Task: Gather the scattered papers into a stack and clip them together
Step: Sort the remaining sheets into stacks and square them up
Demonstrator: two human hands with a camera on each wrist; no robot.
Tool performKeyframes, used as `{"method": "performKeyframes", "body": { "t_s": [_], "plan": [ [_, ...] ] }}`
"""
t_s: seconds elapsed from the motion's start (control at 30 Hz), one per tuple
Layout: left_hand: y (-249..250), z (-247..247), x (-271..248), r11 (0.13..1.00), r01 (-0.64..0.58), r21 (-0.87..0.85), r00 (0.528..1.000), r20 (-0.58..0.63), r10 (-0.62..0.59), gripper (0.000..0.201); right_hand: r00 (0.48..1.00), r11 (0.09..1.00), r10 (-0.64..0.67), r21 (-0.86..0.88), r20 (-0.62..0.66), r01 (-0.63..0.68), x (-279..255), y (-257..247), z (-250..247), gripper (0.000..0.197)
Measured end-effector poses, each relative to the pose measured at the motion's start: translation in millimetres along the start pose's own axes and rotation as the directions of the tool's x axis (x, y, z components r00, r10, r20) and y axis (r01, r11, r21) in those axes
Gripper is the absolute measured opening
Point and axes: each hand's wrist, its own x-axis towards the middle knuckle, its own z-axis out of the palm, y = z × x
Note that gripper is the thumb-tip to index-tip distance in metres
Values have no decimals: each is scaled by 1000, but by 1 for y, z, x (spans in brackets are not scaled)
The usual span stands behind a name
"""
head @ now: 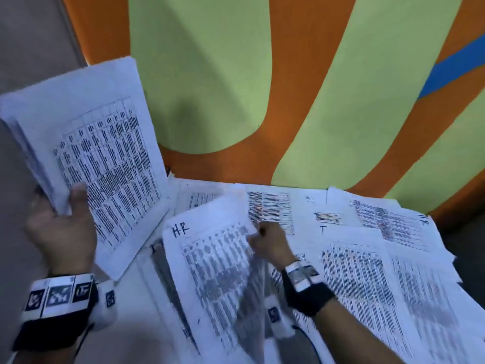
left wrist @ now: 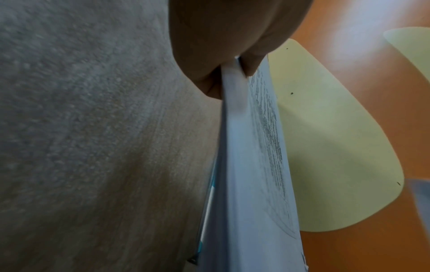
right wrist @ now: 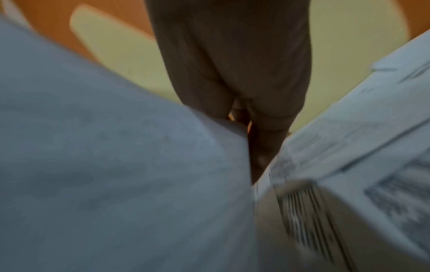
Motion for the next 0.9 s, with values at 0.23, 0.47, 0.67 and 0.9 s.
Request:
{"method": "performKeyframes", "body": {
  "t_s": [0.23, 0.47, 0.67, 0.9],
  "plan": [
    [8, -16, 1, 999, -28, 33, 999, 47, 27, 34, 992, 903, 94, -426, 87, -48, -9, -6, 71, 71],
    [21, -20, -12, 992, 8, 127, 1000, -21, -5, 33, 986, 974, 92, -219, 142, -59, -4, -1, 50, 20],
    [37, -32, -12, 987, -162, -12, 986, 38, 162, 49, 970, 951, 218, 246, -105, -187, 37, 3, -9, 27],
    [43, -38, -14, 990, -131, -48, 989, 62, 134, 51, 935, 929, 355, -103, -23, -355, 72, -12, 43, 43]
  ]
}}
